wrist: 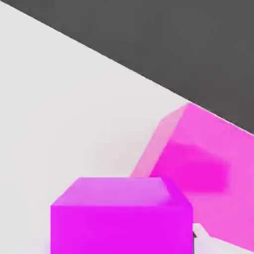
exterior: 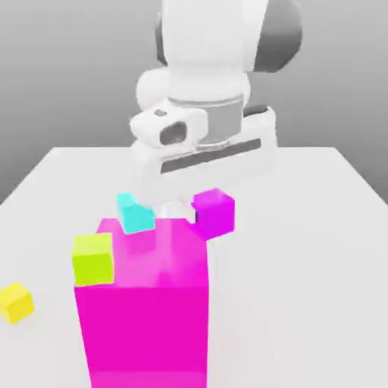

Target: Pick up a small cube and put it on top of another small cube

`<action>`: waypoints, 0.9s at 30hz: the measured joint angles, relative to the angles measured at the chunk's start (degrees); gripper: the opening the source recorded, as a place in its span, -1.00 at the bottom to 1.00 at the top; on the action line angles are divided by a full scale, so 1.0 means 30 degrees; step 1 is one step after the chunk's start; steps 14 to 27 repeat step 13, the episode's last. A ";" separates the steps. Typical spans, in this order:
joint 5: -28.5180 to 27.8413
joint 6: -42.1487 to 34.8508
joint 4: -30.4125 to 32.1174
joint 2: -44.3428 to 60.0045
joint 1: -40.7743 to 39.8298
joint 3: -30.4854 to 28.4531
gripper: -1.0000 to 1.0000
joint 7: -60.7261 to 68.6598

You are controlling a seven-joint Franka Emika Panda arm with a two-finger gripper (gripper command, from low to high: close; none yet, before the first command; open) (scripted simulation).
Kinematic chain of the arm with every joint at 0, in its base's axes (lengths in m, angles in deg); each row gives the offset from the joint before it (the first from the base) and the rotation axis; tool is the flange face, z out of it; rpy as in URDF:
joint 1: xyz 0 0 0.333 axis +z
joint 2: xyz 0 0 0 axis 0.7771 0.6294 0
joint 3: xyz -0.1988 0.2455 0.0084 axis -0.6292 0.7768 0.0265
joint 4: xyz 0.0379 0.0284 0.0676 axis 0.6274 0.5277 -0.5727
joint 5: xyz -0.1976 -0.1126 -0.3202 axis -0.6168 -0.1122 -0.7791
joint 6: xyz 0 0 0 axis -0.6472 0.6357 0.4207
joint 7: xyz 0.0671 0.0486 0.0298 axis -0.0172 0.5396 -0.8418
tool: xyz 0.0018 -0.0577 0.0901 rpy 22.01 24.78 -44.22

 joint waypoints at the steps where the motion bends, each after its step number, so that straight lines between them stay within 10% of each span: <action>1: -0.0258 -0.0618 0.0055 -0.0686 -0.0617 0.0040 -1.00 -0.0827; 9: -0.1089 -0.0176 0.2280 -0.2436 -0.3284 -0.0276 -1.00 -0.4455; 10: -0.1093 0.0376 0.2626 -0.2228 -0.3326 -0.0297 1.00 -0.4455; 27: -0.1091 0.0375 0.2626 -0.2228 -0.3326 -0.0297 1.00 -0.4454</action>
